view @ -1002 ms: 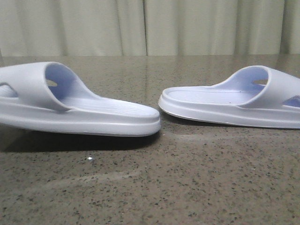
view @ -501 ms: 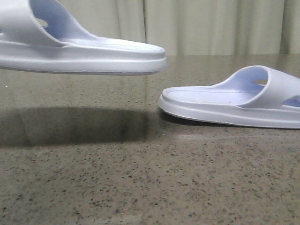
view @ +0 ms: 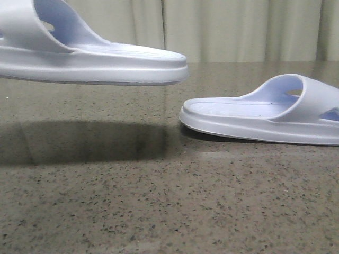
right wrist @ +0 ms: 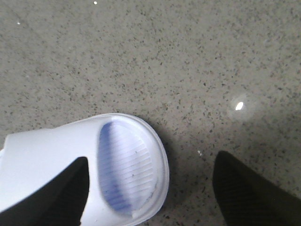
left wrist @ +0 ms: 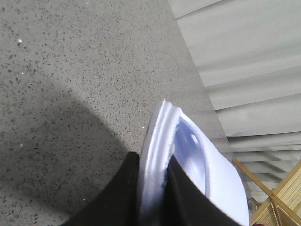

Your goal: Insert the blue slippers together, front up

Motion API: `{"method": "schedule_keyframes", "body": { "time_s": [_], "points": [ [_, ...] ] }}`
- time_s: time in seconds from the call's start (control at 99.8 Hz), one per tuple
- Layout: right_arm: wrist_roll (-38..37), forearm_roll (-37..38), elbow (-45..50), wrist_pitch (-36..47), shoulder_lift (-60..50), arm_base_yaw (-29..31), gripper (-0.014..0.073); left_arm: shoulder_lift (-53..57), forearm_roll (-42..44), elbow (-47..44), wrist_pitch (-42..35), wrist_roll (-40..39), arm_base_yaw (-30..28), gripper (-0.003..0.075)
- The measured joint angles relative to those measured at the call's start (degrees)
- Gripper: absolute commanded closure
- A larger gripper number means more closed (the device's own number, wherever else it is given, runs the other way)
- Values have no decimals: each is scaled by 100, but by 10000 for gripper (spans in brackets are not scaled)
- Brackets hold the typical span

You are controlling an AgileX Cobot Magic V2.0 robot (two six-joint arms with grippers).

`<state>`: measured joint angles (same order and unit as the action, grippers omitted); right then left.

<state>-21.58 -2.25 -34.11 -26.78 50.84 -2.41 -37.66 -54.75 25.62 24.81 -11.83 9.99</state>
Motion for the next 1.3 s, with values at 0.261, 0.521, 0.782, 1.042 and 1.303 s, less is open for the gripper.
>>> {"method": "schedule_keyframes", "body": {
  "time_s": [0.261,0.521,0.782,1.042,1.303],
  "points": [
    [-41,0,0,291,754,0,119,0,0,0,0,0,0,704],
    [-41,-50,0,382,1122,0,119,0,0,0,0,0,0,704],
    [-54,-209,0,517,1308,0,119,0,0,0,0,0,0,704],
    [-54,-330,-35,735,1510,0,119,0,0,0,0,0,0,704],
    [-54,-497,-57,828,1567,0,119,0,0,0,0,0,0,704]
  ]
}}
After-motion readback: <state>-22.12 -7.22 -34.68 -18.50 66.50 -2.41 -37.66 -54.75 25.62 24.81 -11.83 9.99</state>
